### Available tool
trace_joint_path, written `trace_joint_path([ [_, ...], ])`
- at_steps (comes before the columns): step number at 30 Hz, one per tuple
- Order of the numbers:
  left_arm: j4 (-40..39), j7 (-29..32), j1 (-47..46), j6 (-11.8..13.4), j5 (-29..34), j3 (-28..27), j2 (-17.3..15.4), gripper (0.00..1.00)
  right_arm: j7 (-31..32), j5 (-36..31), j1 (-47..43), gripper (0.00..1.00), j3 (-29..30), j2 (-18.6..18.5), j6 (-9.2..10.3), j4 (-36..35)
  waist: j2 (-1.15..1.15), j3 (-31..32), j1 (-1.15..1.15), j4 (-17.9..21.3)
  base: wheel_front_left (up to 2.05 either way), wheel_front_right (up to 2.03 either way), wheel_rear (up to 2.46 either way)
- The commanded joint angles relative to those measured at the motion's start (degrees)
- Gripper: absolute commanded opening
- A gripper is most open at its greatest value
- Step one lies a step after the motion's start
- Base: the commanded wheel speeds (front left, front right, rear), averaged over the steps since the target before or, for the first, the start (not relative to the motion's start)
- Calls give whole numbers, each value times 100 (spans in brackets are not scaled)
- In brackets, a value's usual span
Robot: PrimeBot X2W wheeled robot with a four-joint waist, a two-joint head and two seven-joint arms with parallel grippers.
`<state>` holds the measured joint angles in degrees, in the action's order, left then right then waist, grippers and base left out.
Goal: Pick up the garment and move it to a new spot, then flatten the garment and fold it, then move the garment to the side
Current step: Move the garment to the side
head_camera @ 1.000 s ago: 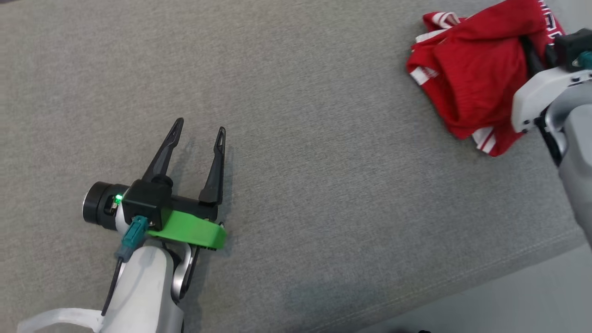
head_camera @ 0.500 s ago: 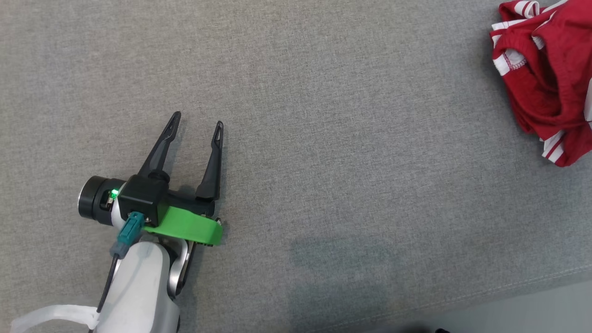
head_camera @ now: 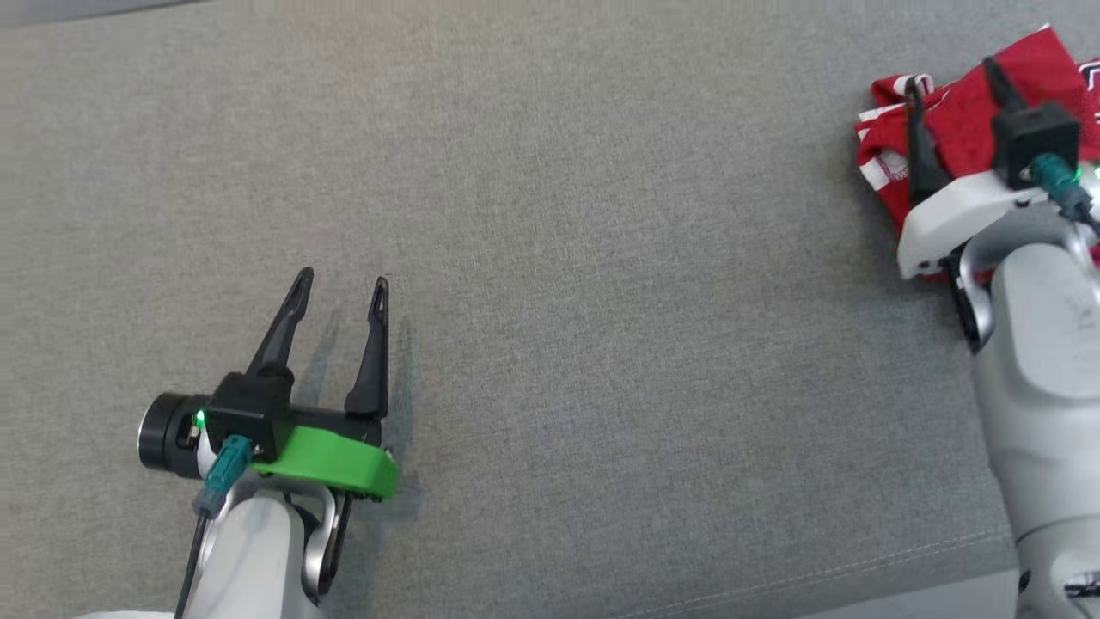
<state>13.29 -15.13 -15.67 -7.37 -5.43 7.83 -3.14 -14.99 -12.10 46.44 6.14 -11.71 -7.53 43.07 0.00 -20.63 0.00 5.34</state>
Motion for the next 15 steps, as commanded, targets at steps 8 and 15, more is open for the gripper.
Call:
trace_joint_path([
  [8,298,6,591,145,51,-404,12,100,-21,1008,-1323,100,-542,471,10,-659,0,1117,0,-251,0,0,0],
  [15,499,6,967,238,47,-694,17,100,-22,1263,-2258,100,-701,714,10,-892,0,1573,0,-381,0,0,0],
])
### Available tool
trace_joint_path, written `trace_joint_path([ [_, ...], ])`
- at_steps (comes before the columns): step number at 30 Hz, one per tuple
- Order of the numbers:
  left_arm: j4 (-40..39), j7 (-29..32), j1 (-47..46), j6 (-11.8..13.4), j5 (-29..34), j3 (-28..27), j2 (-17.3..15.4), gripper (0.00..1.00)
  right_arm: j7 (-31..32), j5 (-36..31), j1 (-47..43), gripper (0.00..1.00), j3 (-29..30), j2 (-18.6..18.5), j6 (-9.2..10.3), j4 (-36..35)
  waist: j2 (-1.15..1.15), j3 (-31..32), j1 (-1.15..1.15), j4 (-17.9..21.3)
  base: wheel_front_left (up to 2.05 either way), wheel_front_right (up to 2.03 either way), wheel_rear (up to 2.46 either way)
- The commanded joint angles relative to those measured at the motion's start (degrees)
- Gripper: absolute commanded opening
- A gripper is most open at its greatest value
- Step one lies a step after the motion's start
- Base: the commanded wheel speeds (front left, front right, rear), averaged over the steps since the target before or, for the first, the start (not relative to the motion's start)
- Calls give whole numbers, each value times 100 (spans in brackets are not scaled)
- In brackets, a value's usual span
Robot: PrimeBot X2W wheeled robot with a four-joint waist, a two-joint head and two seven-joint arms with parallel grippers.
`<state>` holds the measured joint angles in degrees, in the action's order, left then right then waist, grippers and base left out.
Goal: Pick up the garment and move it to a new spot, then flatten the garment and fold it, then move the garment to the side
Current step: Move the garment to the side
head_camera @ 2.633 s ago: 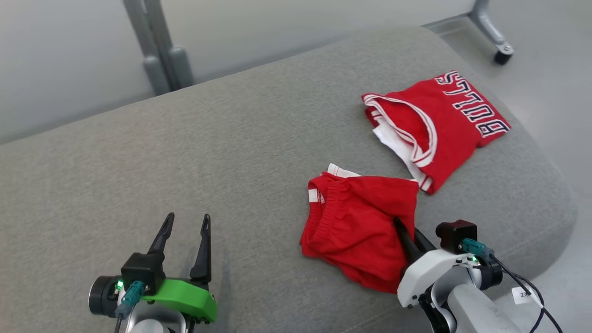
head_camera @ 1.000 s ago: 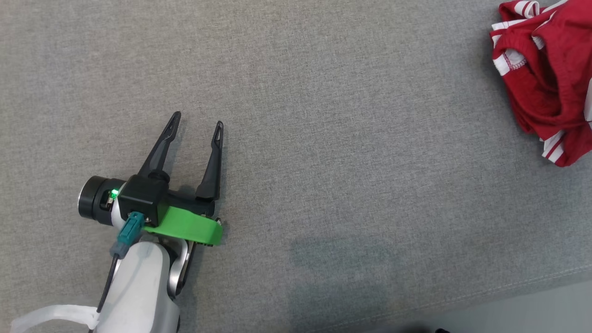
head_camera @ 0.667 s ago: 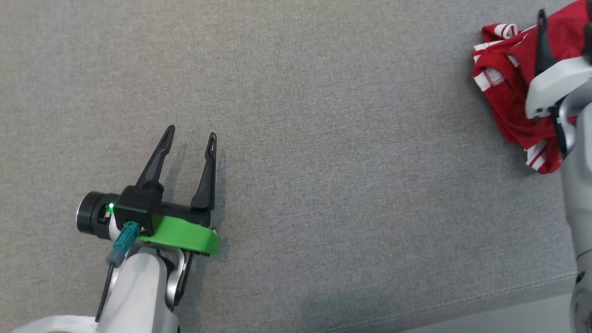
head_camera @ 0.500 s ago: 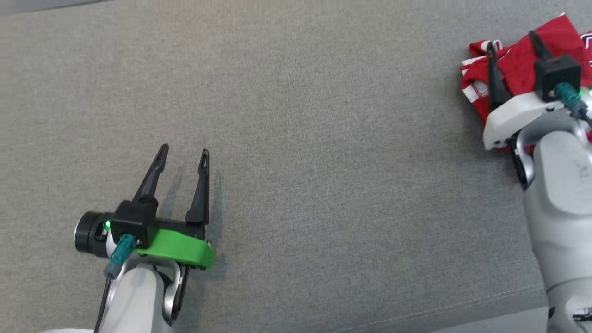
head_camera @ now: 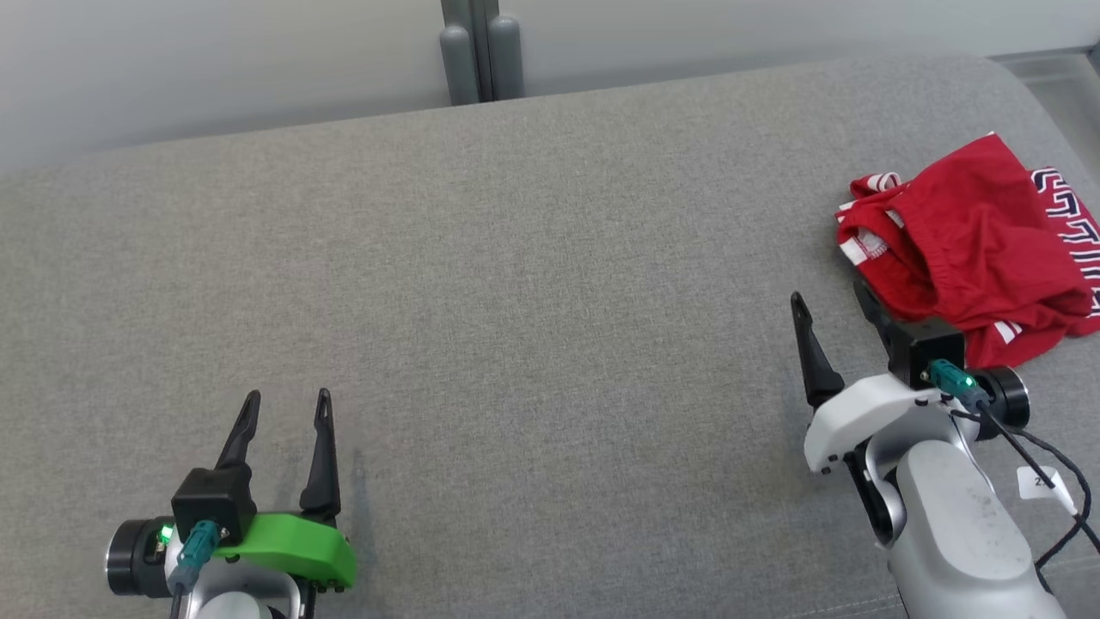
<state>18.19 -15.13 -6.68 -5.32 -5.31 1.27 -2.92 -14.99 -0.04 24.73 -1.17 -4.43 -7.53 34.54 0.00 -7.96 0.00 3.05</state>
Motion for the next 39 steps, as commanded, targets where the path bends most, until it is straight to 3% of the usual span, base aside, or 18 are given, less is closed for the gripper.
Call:
trace_joint_path([
  [1,28,6,114,39,12,-56,-5,100,-23,76,-204,100,44,23,9,-58,0,357,0,-169,0,0,0],
  [24,453,6,521,328,-121,-404,-6,100,-22,586,-1330,100,-215,139,9,-715,0,959,0,-199,0,0,0],
  [39,488,6,542,295,-230,-493,-8,100,-22,509,-1505,100,-172,143,9,-873,0,995,0,-113,0,0,0],
])
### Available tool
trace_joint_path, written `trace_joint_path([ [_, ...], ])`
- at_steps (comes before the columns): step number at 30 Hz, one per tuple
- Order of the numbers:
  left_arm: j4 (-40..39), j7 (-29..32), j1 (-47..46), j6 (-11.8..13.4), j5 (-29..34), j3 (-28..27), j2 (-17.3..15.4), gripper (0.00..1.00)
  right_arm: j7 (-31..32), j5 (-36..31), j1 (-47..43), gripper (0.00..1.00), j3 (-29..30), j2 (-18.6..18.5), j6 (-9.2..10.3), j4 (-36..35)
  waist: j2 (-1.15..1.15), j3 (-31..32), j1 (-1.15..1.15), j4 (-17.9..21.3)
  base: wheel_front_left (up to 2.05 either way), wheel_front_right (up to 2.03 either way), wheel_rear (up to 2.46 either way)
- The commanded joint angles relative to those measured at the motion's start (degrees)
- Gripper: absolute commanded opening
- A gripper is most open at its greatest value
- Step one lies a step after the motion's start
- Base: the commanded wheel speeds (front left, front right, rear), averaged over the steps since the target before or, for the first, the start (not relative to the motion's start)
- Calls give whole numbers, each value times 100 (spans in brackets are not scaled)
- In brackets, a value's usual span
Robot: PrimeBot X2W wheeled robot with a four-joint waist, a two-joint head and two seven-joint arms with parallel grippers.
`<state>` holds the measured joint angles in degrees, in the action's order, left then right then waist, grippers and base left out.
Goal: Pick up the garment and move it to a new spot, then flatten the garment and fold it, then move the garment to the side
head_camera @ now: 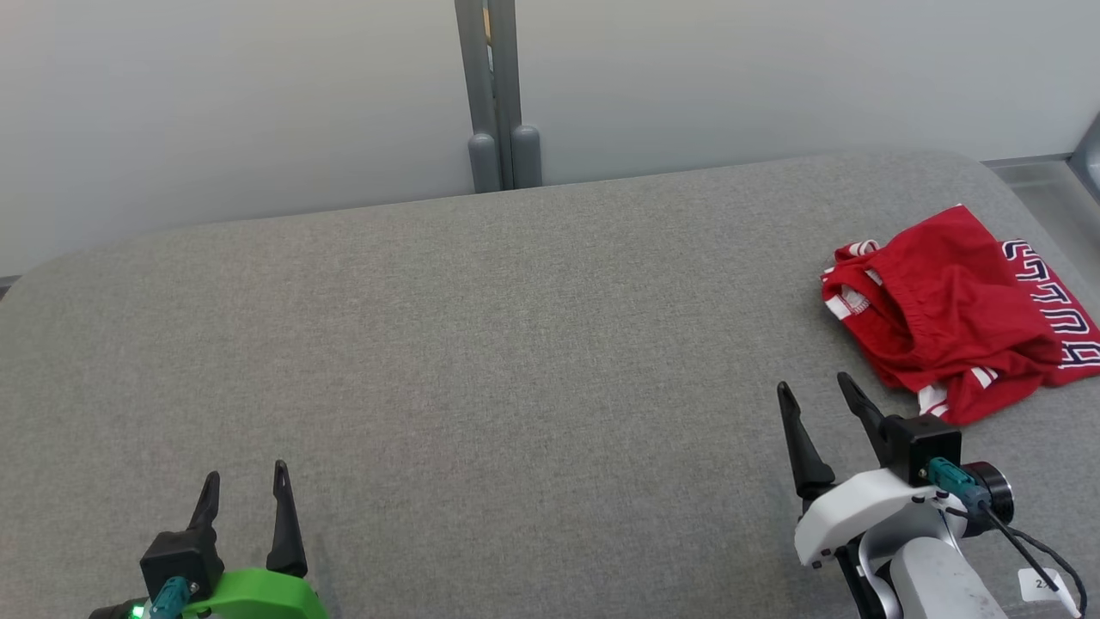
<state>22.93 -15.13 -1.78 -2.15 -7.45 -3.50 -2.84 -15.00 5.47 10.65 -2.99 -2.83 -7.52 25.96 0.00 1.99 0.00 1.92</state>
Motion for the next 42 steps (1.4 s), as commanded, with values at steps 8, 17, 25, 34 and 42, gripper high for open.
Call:
trace_joint_path([
  [8,53,6,47,-59,-20,23,-15,100,-21,-137,-112,100,77,-17,8,-152,0,-9,0,-36,0,0,0],
  [17,53,7,53,-68,12,38,-15,100,-21,-139,-95,100,70,-17,8,-210,0,-26,0,-54,0,0,0],
  [25,66,7,110,-67,53,55,-24,100,-21,-120,-131,100,28,-11,5,-202,0,-12,0,-373,0,0,0],
  [34,76,7,108,-128,85,74,-19,100,-21,-16,-159,100,-133,-19,5,-114,0,-38,0,-367,0,0,0],
  [42,103,7,89,-158,2,77,-20,100,-21,43,-208,100,-278,-20,5,-109,0,-48,0,-362,0,0,0],
])
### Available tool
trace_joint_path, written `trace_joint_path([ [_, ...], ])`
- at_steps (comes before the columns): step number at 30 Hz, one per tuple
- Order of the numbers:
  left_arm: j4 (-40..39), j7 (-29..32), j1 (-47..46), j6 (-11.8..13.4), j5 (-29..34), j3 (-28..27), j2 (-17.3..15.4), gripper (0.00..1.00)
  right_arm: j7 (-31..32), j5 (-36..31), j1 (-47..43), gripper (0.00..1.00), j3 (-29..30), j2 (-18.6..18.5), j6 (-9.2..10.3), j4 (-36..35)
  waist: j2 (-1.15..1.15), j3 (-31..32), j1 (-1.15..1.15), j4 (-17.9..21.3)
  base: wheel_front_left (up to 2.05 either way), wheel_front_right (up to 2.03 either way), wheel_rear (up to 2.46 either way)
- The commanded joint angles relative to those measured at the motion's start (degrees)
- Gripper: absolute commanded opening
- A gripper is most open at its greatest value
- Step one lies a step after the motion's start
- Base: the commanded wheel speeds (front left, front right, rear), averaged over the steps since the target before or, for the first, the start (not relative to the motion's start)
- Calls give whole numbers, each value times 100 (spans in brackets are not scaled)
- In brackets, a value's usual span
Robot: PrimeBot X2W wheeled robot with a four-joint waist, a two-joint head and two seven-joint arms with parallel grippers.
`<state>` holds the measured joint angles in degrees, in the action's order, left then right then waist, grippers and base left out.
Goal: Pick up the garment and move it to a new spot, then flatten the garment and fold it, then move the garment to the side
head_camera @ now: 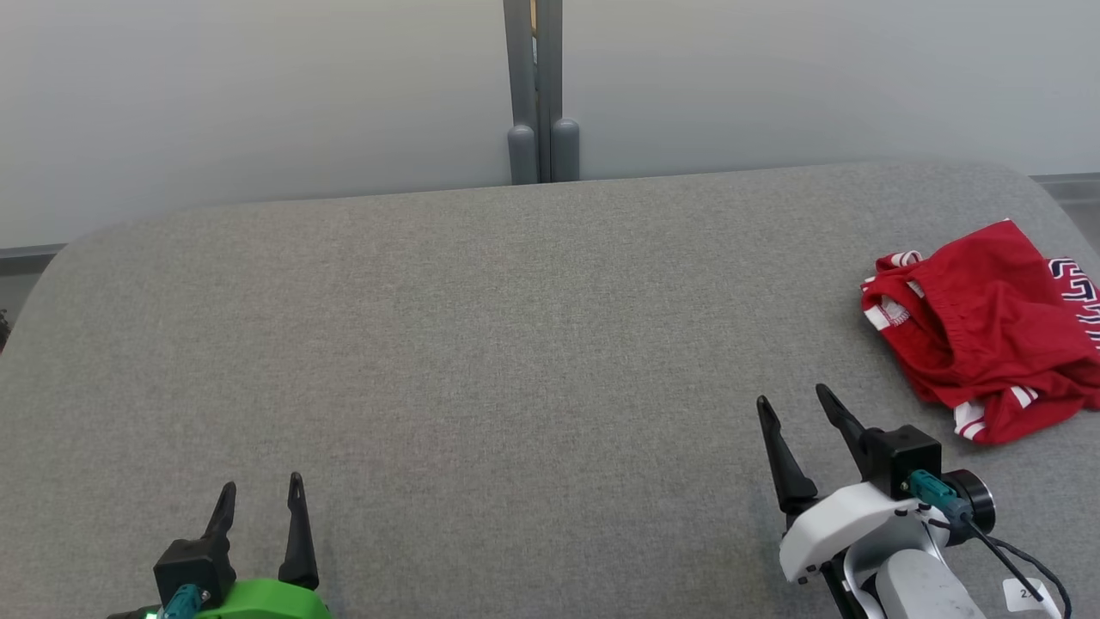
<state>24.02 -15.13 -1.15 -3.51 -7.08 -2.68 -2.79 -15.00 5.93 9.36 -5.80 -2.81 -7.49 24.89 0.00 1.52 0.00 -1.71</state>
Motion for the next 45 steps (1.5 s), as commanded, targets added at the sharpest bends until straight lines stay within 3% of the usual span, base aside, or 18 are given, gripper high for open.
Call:
trace_joint_path([
  [1,-10,7,28,-34,-55,3,-25,100,-21,-15,-77,100,7,-22,2,1,0,-2,0,1,0,0,0],
  [20,-77,7,35,-132,-139,44,-24,100,-21,-20,-49,100,-26,-21,2,43,0,-19,0,-21,0,0,0],
  [21,-69,2,-3,-126,-114,48,0,0,0,-2,-4,0,-22,-1,0,33,0,-19,0,-21,0,0,0],
  [25,117,55,6,-129,-205,26,26,0,56,106,-92,0,9,22,0,184,0,-21,0,-19,0,0,0],
  [45,-219,637,-124,-206,-2462,-90,13,0,589,2421,-181,0,305,12,0,-207,0,-46,0,13,0,0,0],
])
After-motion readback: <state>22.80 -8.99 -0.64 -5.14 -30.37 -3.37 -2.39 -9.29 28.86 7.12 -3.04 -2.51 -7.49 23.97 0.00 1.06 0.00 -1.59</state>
